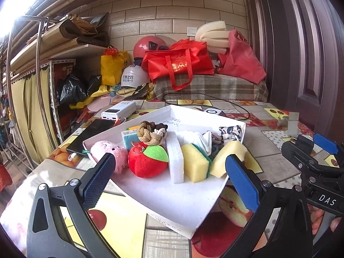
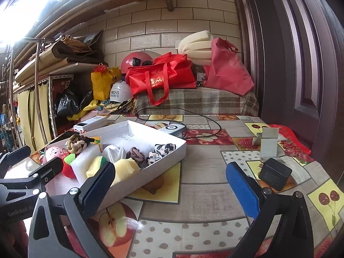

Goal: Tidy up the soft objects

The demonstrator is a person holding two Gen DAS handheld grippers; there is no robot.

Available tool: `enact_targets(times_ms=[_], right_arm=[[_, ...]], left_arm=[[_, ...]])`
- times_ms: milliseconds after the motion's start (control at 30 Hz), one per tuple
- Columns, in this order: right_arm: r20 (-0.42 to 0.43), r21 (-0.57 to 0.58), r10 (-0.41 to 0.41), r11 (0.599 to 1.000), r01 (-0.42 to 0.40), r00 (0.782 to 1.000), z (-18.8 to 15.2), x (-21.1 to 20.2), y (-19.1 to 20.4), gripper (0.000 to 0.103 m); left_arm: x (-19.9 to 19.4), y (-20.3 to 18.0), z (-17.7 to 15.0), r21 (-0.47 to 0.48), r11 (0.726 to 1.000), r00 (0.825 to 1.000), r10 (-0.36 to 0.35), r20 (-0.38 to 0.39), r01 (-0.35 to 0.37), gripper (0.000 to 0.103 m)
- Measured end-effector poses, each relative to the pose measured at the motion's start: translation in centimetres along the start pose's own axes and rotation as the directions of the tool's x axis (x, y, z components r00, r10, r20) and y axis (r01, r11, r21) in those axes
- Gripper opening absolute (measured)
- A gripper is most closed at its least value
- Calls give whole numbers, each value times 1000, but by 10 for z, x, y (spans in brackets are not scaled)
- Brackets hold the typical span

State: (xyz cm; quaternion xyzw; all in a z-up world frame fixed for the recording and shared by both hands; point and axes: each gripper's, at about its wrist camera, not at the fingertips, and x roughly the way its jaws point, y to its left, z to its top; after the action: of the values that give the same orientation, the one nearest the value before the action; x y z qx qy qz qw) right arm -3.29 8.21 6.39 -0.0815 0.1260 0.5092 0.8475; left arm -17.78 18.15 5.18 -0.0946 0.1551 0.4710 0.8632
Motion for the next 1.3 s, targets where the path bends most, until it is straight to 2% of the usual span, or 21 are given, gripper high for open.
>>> enact_targets(times_ms=[200,333,567,633,833,967,1000,1133,1200,1300], right_arm=[[-43,21,5,1000,-4,999,-10,-23,-17,103],[-57,34,4,999,-2,998,-16,-39,-27,103],[-169,52,-44,997,53,985,-25,-47,-41,103],[-179,55,-56,996,67,982,-26,-51,-44,103],[-145,58,-101,992,110,984,-28,-71,-49,103],[-120,65,-117,990,126,986,-28,-81,-53,103],[-113,68,-122,989,131,986,-28,-84,-54,103],[-85,70,-143,986,149,986,-29,-98,-57,103],[-65,75,-151,985,155,986,-30,-105,-60,103],[-47,89,-160,982,164,986,-31,-114,-66,103]], left_arm=[[-17,-13,-8,-3,1000,1000,1,-13,-1,103],[-27,-20,-12,2,1000,999,-23,-23,23,103],[-36,-24,-16,-10,1000,999,-23,-49,23,103],[-39,-25,-16,-11,1000,999,-19,-41,19,103],[-56,-31,-14,17,1000,1000,6,3,-6,103],[-63,-39,-15,61,989,990,138,-9,-137,103],[-62,-41,-14,76,986,989,149,-21,-147,103],[-57,-43,-10,94,988,986,134,-97,-125,103],[-58,-44,-8,97,985,982,151,-118,-140,103],[-60,-43,-3,85,989,981,134,-140,-123,103]])
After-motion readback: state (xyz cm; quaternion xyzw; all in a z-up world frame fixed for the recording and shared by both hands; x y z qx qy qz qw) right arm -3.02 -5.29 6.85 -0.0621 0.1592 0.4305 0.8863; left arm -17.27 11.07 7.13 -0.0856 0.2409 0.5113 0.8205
